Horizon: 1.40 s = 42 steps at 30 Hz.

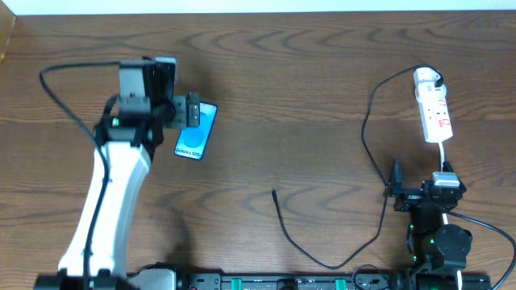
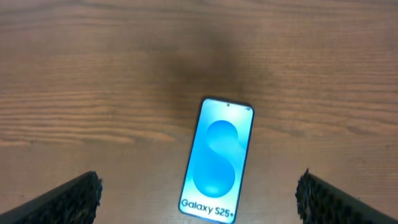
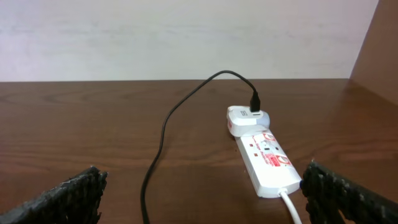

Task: Plug charger to phone and switch on socket
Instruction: 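Raise the left arm and move the left gripper over the phone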

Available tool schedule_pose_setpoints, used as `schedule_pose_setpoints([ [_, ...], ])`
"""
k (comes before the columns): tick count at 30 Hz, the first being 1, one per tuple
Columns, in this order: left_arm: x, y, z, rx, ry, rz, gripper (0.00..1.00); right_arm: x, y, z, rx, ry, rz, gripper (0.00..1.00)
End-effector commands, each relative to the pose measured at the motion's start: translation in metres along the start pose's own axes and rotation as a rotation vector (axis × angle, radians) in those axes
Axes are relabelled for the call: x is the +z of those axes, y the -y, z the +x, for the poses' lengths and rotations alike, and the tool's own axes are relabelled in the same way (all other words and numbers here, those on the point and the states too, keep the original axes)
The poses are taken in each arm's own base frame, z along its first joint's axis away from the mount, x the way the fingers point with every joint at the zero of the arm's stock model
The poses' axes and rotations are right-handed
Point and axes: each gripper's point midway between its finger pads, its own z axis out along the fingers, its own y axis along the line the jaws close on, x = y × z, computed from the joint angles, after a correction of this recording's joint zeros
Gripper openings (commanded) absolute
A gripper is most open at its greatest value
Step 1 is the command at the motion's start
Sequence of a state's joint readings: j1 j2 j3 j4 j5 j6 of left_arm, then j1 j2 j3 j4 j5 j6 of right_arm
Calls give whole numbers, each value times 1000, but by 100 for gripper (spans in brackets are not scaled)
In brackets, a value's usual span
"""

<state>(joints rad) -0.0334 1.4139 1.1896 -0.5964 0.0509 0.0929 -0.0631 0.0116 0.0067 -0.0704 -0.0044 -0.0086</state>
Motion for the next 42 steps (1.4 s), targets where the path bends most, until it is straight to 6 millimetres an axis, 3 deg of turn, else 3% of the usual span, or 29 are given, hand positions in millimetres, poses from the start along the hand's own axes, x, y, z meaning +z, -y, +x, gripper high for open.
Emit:
schedule_pose_setpoints([
  [1, 7, -1, -6, -60, -55, 7, 100, 0, -2, 0, -8, 0, -7, 99],
  [9, 30, 10, 43, -81, -304, 60, 100, 0, -2, 0, -8, 0, -7, 99],
  [16, 35, 12, 51, -83, -340, 64, 99, 0, -2, 0, -8, 0, -7, 99],
  [17, 35, 11, 51, -83, -340, 63, 43, 0, -2, 0, -8, 0, -7, 99],
  [18, 36, 11, 51, -83, -338, 63, 22, 0, -2, 0, -8, 0, -7, 99],
  [19, 36, 11, 51, -83, -338, 63, 28, 0, -2, 0, -8, 0, -7, 99],
  [20, 36, 11, 51, -88, -339, 63, 98, 0, -2, 0, -8, 0, -7, 99],
  [25, 35, 12, 56, -144, -361, 56, 98, 0, -2, 0, -8, 0, -7, 99],
  [32, 47, 18, 82, -77, -499, 109, 98, 0, -2, 0, -8, 0, -7, 99],
  [42, 82, 13, 54, -49, -554, 125, 98, 0, -2, 0, -8, 0, -7, 99],
])
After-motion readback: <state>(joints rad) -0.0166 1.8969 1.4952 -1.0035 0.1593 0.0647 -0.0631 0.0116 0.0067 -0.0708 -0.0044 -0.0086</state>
